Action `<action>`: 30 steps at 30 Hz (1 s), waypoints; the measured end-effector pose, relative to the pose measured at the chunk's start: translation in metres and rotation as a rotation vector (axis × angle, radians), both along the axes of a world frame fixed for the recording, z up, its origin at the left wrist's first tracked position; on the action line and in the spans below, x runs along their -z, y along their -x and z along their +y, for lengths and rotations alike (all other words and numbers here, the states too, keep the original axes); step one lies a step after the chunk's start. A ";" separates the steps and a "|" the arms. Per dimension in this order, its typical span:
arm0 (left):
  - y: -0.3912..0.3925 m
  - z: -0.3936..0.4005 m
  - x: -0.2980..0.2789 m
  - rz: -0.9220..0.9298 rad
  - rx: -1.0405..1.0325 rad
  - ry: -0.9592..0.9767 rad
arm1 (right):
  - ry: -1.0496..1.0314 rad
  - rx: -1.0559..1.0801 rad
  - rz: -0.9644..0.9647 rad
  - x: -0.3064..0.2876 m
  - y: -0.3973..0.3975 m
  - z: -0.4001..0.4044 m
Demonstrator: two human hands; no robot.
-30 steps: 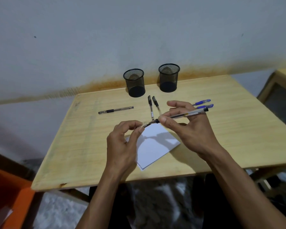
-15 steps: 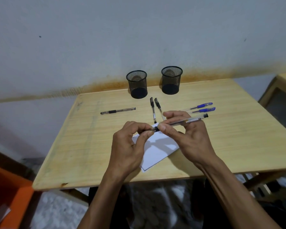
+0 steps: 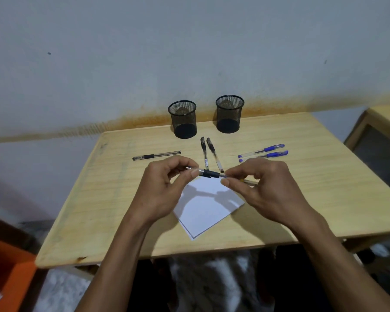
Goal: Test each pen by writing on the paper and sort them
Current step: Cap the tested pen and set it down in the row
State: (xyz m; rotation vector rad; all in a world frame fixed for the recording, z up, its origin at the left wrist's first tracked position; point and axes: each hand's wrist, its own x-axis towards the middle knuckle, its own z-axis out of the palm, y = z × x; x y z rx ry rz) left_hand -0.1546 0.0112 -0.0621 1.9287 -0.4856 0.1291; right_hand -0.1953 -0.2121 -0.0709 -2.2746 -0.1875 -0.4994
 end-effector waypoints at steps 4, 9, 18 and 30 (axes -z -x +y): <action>-0.013 -0.006 -0.005 -0.033 -0.048 0.015 | 0.127 0.029 -0.012 0.006 -0.008 0.016; -0.026 0.007 0.032 -0.031 -0.247 -0.276 | -0.028 0.185 0.149 0.011 -0.033 0.015; -0.028 0.020 0.096 -0.046 -0.337 -0.612 | 0.014 0.517 0.418 0.025 -0.123 0.026; -0.028 0.020 0.107 -0.107 -0.351 -0.607 | 0.293 0.669 0.399 0.049 -0.147 0.034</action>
